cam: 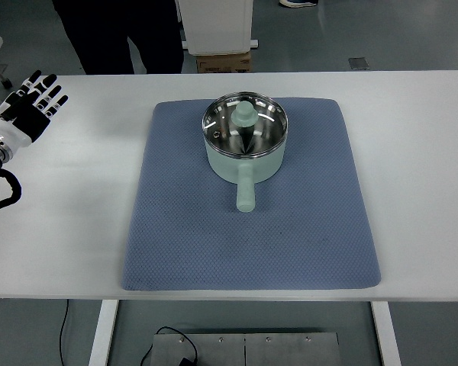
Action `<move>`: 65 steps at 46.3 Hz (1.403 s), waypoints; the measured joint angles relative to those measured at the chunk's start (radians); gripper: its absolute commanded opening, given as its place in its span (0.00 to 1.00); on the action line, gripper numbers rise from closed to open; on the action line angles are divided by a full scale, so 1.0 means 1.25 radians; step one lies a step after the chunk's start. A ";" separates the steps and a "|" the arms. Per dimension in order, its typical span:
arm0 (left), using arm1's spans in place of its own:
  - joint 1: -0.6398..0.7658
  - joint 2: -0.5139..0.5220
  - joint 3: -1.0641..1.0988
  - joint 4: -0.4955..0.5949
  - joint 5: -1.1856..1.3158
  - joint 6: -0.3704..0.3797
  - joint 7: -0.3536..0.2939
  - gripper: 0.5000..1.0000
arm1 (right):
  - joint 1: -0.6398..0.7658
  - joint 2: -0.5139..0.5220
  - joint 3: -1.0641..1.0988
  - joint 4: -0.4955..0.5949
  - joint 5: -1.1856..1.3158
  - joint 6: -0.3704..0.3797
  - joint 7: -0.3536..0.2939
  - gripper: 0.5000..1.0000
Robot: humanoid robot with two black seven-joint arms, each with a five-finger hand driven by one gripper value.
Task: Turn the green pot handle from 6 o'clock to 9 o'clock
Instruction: 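Raise the left hand and reach it over the mat toward the pot handle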
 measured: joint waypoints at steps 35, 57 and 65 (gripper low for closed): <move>-0.038 0.034 0.003 -0.002 0.003 0.012 0.000 1.00 | 0.000 0.000 0.000 0.000 0.000 0.000 0.001 1.00; -0.239 -0.021 0.025 -0.194 0.240 0.012 0.013 1.00 | 0.000 0.000 0.000 0.000 0.000 0.000 0.001 1.00; -0.268 -0.067 0.081 -0.271 0.304 0.013 0.014 1.00 | 0.000 0.000 0.000 0.000 0.000 0.000 0.000 1.00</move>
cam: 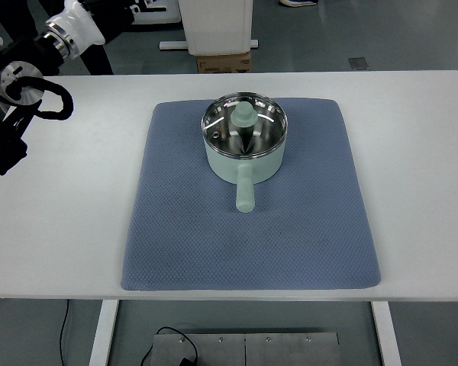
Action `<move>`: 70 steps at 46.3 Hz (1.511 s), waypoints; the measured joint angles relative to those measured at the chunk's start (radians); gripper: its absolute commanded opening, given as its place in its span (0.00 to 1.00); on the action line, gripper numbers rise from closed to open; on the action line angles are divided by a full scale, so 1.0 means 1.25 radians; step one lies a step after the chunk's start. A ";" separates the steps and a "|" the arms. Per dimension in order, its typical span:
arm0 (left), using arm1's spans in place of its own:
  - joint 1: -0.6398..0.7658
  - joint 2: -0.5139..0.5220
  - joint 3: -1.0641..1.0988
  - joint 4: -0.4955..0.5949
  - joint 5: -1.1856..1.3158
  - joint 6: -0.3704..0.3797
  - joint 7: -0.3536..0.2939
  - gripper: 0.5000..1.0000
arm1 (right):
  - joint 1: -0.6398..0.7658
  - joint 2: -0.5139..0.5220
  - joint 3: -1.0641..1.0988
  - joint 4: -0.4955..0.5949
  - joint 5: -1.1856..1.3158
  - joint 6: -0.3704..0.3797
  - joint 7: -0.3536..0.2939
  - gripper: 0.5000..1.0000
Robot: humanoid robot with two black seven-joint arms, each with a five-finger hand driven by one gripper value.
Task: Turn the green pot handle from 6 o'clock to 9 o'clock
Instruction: 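Raise the left hand and reach it over the mat toward the pot handle, then press the left hand against the green pot handle and sweep it sideways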
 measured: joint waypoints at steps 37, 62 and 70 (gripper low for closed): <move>-0.094 -0.079 0.357 -0.258 0.094 -0.125 0.083 1.00 | 0.000 0.000 0.000 0.000 0.000 0.000 0.000 1.00; -0.100 -0.056 0.459 -0.264 0.178 -0.156 0.106 1.00 | 0.000 0.000 0.000 0.000 0.000 0.000 0.000 1.00; -0.103 -0.046 0.482 -0.265 0.178 -0.156 0.106 1.00 | 0.000 0.000 0.000 0.000 0.000 0.000 0.000 1.00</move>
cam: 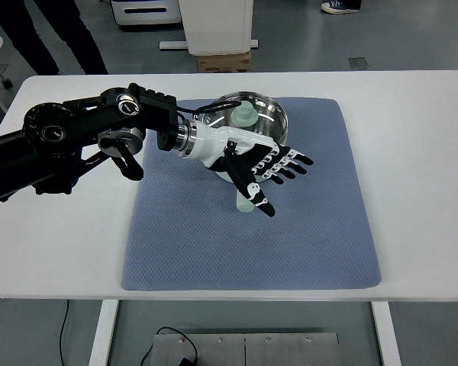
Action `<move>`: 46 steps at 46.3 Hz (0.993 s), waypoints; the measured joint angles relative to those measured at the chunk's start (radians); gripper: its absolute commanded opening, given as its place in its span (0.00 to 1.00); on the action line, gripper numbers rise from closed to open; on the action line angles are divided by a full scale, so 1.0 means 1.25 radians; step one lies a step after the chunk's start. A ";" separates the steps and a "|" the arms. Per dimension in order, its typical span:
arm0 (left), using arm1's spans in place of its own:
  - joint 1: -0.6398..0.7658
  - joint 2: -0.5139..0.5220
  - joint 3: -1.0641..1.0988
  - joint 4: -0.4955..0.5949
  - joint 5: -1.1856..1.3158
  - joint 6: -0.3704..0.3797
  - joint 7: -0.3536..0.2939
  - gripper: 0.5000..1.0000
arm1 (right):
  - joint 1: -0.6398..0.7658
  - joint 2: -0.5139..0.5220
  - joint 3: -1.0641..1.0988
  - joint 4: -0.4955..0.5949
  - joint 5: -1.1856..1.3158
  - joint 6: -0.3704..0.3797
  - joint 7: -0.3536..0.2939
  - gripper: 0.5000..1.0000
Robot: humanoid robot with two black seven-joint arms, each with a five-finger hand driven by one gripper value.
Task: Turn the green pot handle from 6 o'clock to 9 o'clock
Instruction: 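Press the left hand against the green pot handle and sweep it sideways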
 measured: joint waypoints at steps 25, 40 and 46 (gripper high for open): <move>-0.018 0.037 0.053 -0.021 0.008 0.000 0.000 1.00 | 0.000 0.000 0.000 0.000 0.000 0.000 0.000 1.00; -0.019 0.075 0.089 -0.091 0.017 0.000 0.005 1.00 | 0.000 0.000 0.000 0.000 0.000 0.000 0.000 1.00; -0.023 0.088 0.101 -0.098 0.017 0.000 0.005 1.00 | 0.000 0.000 0.000 0.000 0.000 0.000 0.000 1.00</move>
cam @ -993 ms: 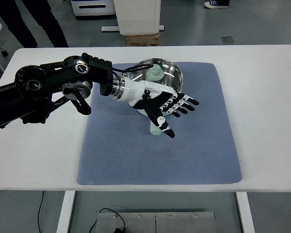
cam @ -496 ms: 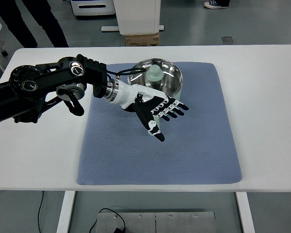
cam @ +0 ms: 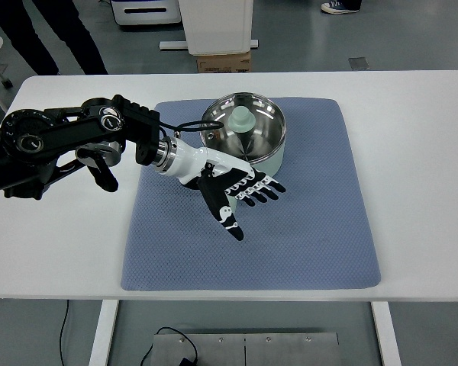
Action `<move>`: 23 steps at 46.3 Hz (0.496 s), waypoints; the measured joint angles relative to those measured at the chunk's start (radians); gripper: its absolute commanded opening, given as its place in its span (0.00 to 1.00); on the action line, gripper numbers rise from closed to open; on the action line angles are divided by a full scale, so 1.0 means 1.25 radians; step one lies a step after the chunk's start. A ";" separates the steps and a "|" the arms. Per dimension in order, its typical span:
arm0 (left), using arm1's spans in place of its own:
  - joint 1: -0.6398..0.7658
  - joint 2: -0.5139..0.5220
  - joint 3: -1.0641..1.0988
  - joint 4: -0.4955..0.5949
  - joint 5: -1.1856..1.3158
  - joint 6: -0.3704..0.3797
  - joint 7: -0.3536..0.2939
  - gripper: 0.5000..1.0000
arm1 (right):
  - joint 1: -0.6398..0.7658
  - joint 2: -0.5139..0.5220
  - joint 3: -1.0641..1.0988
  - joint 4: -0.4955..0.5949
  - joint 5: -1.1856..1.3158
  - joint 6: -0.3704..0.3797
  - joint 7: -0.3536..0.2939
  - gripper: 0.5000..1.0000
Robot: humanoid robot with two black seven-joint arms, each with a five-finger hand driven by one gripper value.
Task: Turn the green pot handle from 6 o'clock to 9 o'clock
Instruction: 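Press the left hand against the green pot handle and sweep it sideways, then push the pot body with the left hand to swing the handle toward the left arm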
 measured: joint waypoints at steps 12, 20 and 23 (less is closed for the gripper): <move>-0.019 0.044 0.014 0.001 0.001 0.000 0.000 1.00 | 0.000 0.000 0.000 0.000 0.000 0.000 0.000 1.00; -0.022 0.061 0.015 0.001 0.001 0.000 0.000 1.00 | 0.000 0.000 0.000 0.000 0.000 0.000 0.000 1.00; -0.023 0.068 0.019 0.001 0.001 0.000 0.000 1.00 | 0.000 0.000 0.000 0.000 0.000 0.000 0.000 1.00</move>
